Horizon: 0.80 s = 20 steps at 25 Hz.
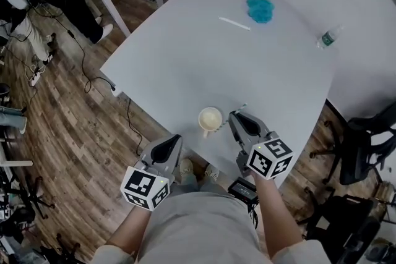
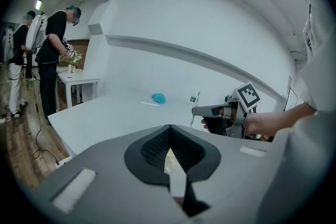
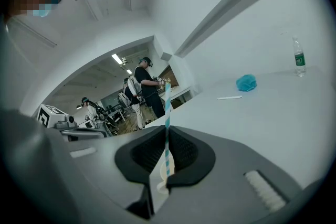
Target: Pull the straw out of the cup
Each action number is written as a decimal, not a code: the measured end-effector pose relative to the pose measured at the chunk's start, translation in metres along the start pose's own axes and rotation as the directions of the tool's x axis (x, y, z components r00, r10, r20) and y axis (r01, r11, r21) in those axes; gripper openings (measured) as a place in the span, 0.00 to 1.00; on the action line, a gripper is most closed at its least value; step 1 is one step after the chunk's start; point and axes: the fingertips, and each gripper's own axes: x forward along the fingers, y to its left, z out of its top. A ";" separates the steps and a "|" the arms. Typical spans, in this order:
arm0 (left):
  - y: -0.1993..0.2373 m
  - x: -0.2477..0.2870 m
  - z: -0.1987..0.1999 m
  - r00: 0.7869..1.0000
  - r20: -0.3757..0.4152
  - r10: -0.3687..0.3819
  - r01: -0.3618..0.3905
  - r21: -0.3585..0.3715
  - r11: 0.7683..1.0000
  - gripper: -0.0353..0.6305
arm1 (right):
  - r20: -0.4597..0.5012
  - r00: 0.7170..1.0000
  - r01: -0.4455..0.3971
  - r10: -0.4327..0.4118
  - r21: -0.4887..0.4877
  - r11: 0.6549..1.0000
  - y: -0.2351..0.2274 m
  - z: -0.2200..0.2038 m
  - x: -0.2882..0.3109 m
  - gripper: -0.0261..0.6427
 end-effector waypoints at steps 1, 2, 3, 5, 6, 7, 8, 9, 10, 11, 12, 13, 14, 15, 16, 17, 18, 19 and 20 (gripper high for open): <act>-0.001 -0.001 0.001 1.000 0.004 0.001 -0.001 0.001 1.000 0.08 | 0.001 1.000 -0.001 0.001 0.000 1.000 0.002 0.000 -0.003 0.08; -0.002 -0.003 0.002 1.000 0.007 0.000 0.000 0.003 1.000 0.08 | 0.002 1.000 -0.001 0.001 -0.001 1.000 0.004 -0.001 -0.006 0.08; -0.004 -0.004 0.004 1.000 0.011 -0.001 0.001 0.005 1.000 0.08 | 0.003 1.000 -0.002 0.002 -0.002 1.000 0.006 -0.001 -0.008 0.08; -0.006 -0.006 0.006 1.000 0.017 -0.003 0.003 0.008 1.000 0.08 | 0.007 1.000 -0.003 0.003 -0.005 1.000 0.012 -0.001 -0.014 0.08; -0.008 -0.007 0.007 1.000 0.018 -0.004 0.004 0.010 1.000 0.08 | 0.010 1.000 -0.003 0.003 -0.007 1.000 0.014 0.000 -0.017 0.08; -0.009 -0.007 0.008 1.000 0.019 -0.006 0.005 0.011 1.000 0.08 | 0.012 1.000 -0.002 0.002 -0.010 1.000 0.016 0.000 -0.019 0.08; -0.009 -0.007 0.008 1.000 0.018 -0.007 0.007 0.012 1.000 0.08 | 0.015 1.000 -0.001 0.001 -0.012 1.000 0.017 0.001 -0.022 0.08; -0.011 -0.007 0.008 1.000 0.016 -0.009 0.009 0.012 1.000 0.08 | 0.017 1.000 0.000 0.000 -0.012 1.000 0.019 0.001 -0.024 0.08; -0.012 -0.007 0.008 1.000 0.014 -0.012 0.011 0.012 1.000 0.08 | 0.019 1.000 0.000 0.000 -0.012 1.000 0.020 0.002 -0.027 0.08; -0.015 -0.007 0.008 1.000 0.012 -0.015 0.015 0.011 1.000 0.08 | 0.021 1.000 -0.001 0.001 -0.011 1.000 0.022 0.002 -0.030 0.08; -0.017 -0.008 0.007 1.000 0.011 -0.018 0.018 0.009 1.000 0.08 | 0.023 1.000 -0.002 0.003 -0.009 1.000 0.024 0.002 -0.034 0.08; -0.018 -0.008 0.008 1.000 0.011 -0.022 0.022 0.007 1.000 0.08 | 0.025 1.000 -0.004 0.004 -0.008 1.000 0.027 0.002 -0.037 0.08; -0.020 -0.008 0.008 1.000 0.012 -0.025 0.025 0.004 1.000 0.08 | 0.027 1.000 -0.006 0.006 -0.007 1.000 0.029 0.002 -0.040 0.08; -0.022 -0.009 0.009 0.999 0.013 -0.030 0.030 0.002 1.000 0.08 | 0.030 1.000 -0.008 0.009 -0.006 1.000 0.031 0.003 -0.043 0.08; -0.025 -0.009 0.010 0.999 0.013 -0.035 0.035 0.002 0.999 0.08 | 0.032 0.999 -0.010 0.010 -0.006 1.000 0.032 0.004 -0.046 0.08; -0.028 -0.010 0.010 0.999 0.013 -0.041 0.041 0.003 0.999 0.08 | 0.033 0.999 -0.011 0.011 -0.006 1.000 0.033 0.003 -0.049 0.08; -0.030 -0.011 0.011 0.999 0.013 -0.045 0.045 0.006 0.999 0.08 | 0.033 0.999 -0.010 0.010 -0.005 1.000 0.034 0.003 -0.051 0.08; -0.031 -0.013 0.011 0.999 0.013 -0.047 0.047 0.008 0.999 0.08 | 0.032 0.999 -0.009 0.009 -0.004 1.000 0.034 0.002 -0.053 0.08; -0.032 -0.014 0.012 0.999 0.014 -0.048 0.048 0.009 0.999 0.08 | 0.032 0.999 -0.008 0.008 -0.003 1.000 0.035 0.001 -0.054 0.08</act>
